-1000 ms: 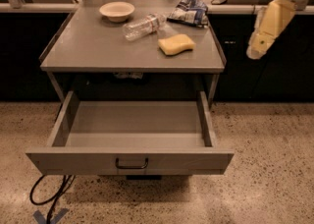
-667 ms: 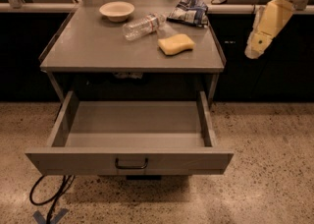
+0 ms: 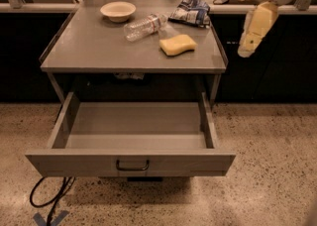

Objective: Place blue chip bag into top drawer

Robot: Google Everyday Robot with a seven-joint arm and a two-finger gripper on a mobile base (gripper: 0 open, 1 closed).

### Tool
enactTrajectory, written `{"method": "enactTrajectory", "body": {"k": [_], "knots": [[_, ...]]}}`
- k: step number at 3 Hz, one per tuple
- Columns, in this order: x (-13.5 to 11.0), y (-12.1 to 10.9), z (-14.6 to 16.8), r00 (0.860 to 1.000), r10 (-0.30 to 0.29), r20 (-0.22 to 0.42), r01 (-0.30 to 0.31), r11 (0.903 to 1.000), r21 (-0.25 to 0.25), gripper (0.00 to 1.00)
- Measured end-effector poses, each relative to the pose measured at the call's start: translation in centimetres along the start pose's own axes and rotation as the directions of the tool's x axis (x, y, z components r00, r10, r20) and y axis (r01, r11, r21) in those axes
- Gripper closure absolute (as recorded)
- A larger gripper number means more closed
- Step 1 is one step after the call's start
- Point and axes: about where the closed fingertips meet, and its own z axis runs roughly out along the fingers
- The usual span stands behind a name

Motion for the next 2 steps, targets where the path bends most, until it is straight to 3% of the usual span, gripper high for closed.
{"method": "enactTrajectory", "body": {"k": [1, 2], "knots": [[-2.8, -3.1, 5.3, 0.995, -0.069, 0.077, 0.077, 0.9921, -0.099, 0.00], [-5.6, -5.6, 7.9, 0.987, -0.058, 0.148, 0.074, 0.9913, -0.109, 0.00]]}}
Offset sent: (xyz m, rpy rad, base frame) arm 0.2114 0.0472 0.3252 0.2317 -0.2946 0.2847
